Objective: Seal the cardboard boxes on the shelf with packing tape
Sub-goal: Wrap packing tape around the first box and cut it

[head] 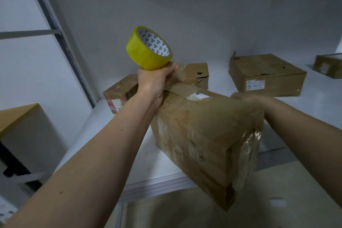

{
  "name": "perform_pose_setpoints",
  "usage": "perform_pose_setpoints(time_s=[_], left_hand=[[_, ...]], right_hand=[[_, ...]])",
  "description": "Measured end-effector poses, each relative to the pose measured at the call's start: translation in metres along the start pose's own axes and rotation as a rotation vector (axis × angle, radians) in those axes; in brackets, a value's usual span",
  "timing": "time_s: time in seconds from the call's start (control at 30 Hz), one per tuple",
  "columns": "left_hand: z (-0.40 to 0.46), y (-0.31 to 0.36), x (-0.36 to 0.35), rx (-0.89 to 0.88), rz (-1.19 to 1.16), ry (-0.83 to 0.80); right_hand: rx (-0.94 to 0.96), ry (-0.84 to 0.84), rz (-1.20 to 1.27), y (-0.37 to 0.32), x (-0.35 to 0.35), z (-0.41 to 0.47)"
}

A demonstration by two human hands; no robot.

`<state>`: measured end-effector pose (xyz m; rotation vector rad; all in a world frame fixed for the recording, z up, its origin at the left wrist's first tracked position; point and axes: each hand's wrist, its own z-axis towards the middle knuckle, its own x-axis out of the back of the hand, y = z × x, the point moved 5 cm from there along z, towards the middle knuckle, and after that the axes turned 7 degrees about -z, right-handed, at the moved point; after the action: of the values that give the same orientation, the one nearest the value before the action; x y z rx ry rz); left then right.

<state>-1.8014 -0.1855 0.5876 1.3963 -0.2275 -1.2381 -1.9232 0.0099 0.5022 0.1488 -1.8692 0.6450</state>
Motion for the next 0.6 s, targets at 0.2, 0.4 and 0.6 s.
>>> perform_pose_setpoints(time_s=[0.2,0.4,0.6], left_hand=[[0.001,0.002,0.003,-0.007,-0.026,0.025],[-0.001,0.001,0.001,-0.018,0.019,0.019],[-0.001,0.002,0.0,-0.026,0.042,0.033]], right_hand=[[0.262,0.237,0.465,-0.048,0.045,-0.03],[0.444,0.194,0.313,-0.087,0.052,-0.038],[0.495,0.231,0.288,-0.094,0.053,-0.038]])
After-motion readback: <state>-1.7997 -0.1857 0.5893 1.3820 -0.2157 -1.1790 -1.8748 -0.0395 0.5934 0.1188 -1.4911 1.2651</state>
